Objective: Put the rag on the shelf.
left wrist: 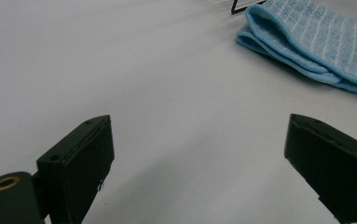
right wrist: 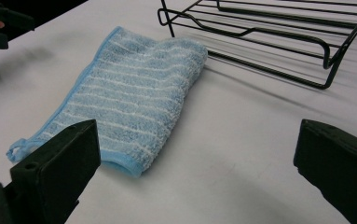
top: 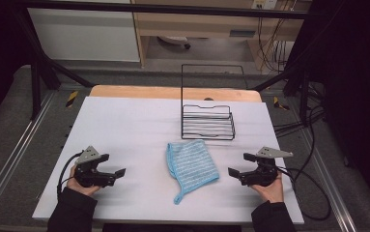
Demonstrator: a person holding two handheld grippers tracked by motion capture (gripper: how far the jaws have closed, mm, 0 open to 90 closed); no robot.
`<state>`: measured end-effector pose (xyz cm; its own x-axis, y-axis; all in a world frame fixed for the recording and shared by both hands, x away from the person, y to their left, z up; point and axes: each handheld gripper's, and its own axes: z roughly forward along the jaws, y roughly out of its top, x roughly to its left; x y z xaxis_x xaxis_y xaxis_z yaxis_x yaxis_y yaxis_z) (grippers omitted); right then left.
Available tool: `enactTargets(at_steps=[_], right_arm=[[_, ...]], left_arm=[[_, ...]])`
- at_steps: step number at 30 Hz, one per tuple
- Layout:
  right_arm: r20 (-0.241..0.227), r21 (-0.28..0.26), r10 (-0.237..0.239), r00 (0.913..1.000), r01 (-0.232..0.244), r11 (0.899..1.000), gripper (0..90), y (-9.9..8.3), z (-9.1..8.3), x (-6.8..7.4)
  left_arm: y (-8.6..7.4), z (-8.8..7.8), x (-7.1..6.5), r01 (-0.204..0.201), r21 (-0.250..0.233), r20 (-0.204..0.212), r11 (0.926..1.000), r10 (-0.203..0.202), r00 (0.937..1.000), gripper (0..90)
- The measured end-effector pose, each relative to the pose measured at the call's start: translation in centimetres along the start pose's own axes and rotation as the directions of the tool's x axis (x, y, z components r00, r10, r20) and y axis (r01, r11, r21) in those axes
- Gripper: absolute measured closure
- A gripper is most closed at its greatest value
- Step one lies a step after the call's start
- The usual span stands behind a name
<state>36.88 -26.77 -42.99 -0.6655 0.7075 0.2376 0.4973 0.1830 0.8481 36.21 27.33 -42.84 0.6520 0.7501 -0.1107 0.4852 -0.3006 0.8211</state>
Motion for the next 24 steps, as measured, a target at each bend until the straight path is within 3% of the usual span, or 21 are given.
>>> enactTargets(at_steps=[11, 24], right_arm=[[0.016, 0.016, 0.001, 0.9999, -0.002, 1.0, 1.4, 0.0, 0.2, 0.1], [0.028, 0.04, -0.005, 0.9996, 0.003, 0.999, 1.3, -0.1, 0.7, 0.4]], left_arm=[[0.7, 0.4, -0.7, 0.018, 0.025, -0.018, 0.9995, -0.018, 0.9997, 7.3], [3.3, 2.2, -3.1, 0.029, 0.019, -0.005, 0.9994, -0.029, 0.9996, 7.1]])
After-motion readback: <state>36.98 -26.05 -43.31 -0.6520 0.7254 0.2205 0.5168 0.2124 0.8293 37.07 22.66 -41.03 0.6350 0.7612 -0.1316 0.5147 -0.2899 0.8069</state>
